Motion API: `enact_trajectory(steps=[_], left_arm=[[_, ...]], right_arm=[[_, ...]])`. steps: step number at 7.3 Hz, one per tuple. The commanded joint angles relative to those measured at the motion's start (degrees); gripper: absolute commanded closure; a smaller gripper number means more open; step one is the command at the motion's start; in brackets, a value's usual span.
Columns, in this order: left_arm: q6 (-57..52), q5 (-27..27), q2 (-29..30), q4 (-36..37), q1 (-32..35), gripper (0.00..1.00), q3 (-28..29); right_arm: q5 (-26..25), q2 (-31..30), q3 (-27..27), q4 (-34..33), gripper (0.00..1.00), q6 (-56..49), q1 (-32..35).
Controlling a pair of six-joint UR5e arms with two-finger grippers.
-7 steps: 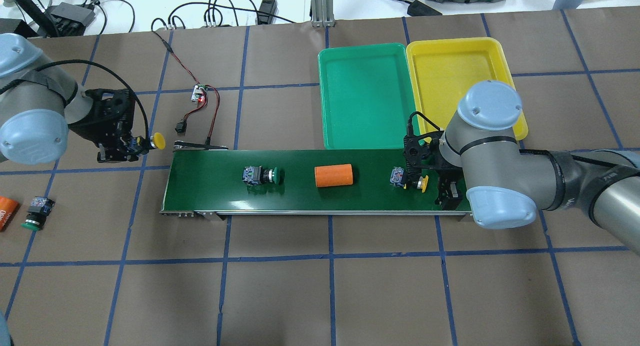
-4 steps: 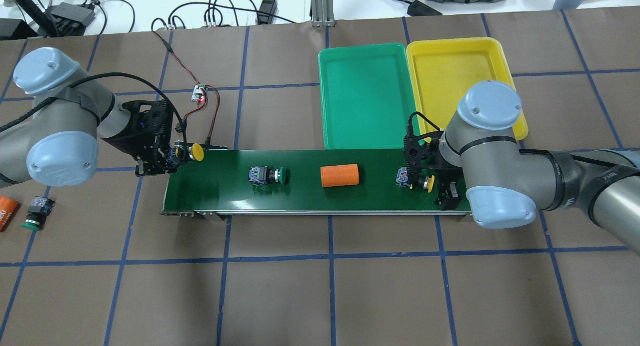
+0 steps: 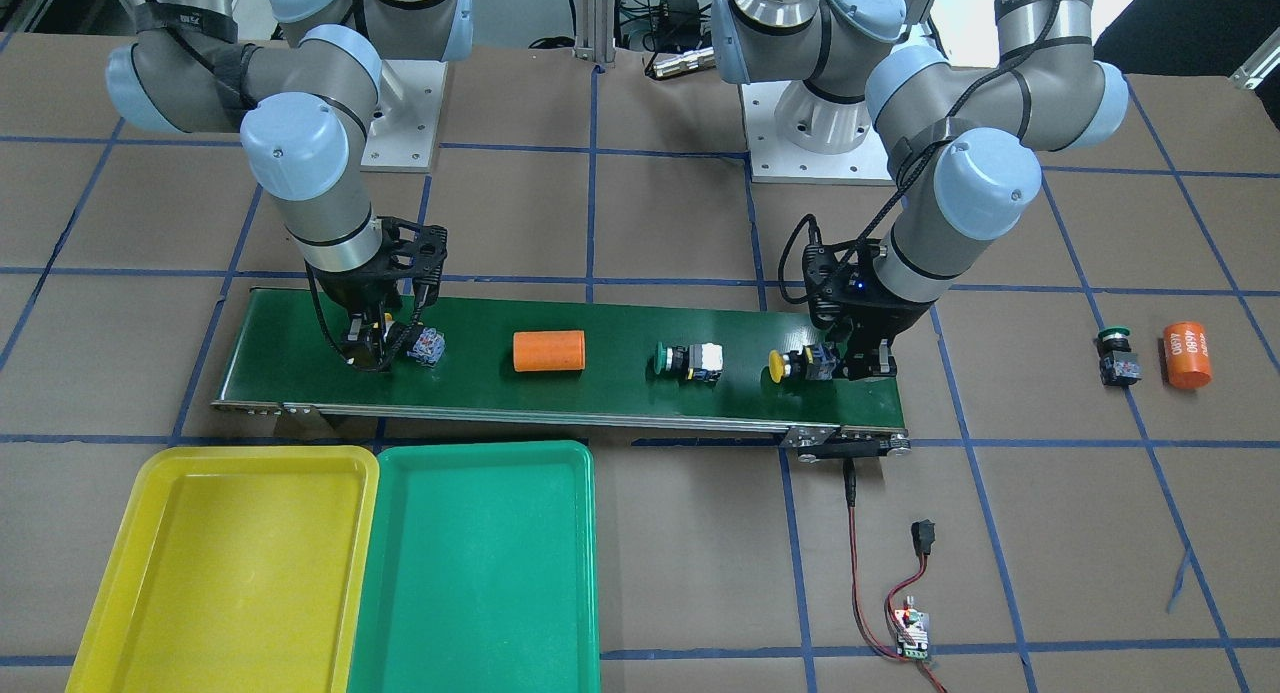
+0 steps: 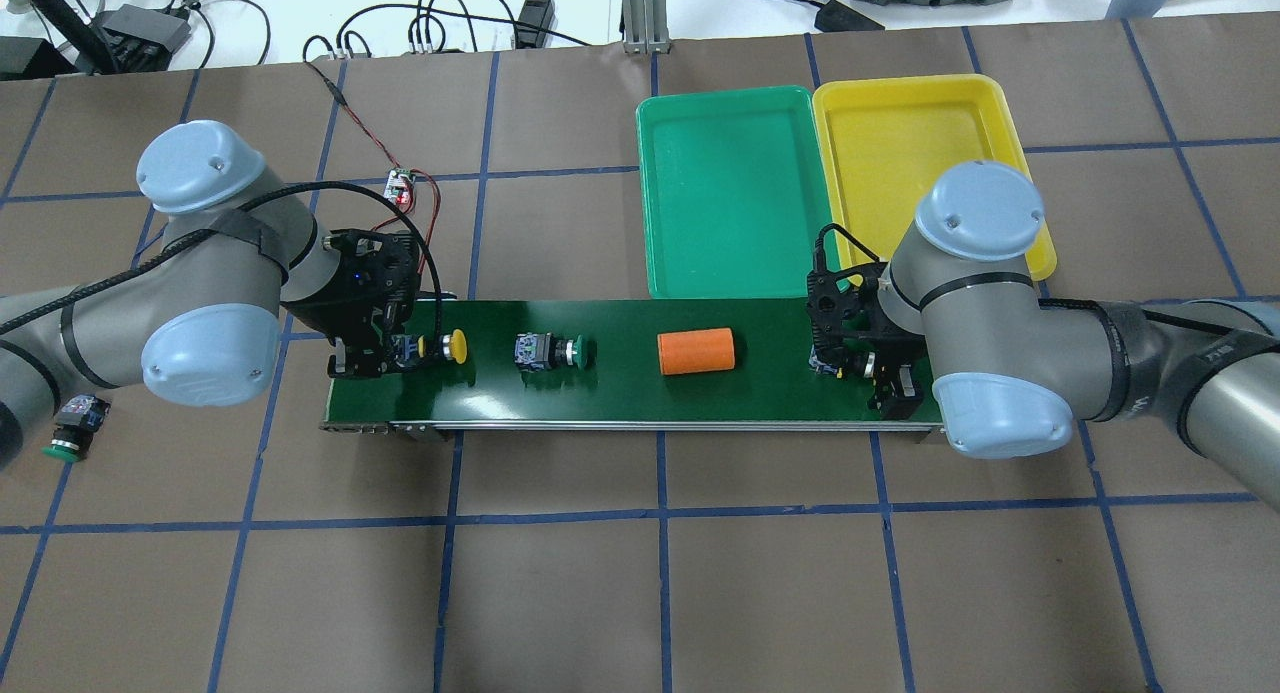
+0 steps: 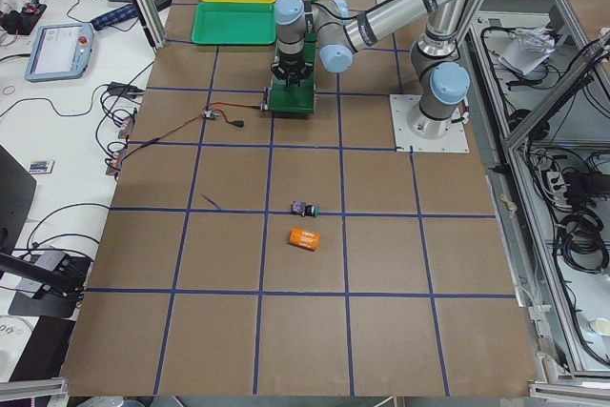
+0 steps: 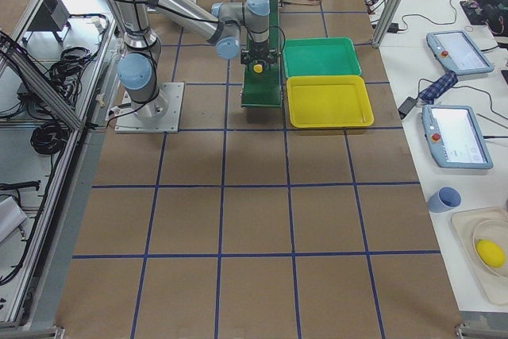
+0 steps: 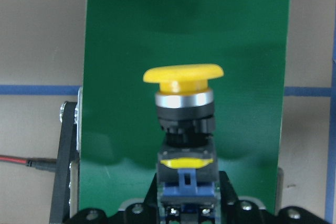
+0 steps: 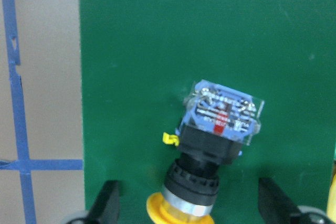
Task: Sort buttons by color to trays
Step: 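Grasp the yellow button at the belt end with the right gripper while the left withdraws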
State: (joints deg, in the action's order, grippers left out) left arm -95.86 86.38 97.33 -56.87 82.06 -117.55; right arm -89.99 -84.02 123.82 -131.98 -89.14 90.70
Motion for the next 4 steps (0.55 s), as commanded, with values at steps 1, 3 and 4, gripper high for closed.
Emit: enact_trajectory(steps=[1,3,4], left_arm=[[3.73,0.11,-0.81,2.2,0.38,0.0,-2.06],[4.55,0.55,-3.97,0.03,-1.1,0.0,1.16],[4.54,2.2,-5.29,-6.69,-3.9,0.0,4.05]], right_arm=[[-0.54,-0.27,-0.07,-0.12,0.34,-0.07,0.0],[-0.8,-0.27,-0.07,-0.12,0.59,-0.07,0.0],[-2.63,-0.27,-0.33,-0.12,0.68,-0.07,0.0]])
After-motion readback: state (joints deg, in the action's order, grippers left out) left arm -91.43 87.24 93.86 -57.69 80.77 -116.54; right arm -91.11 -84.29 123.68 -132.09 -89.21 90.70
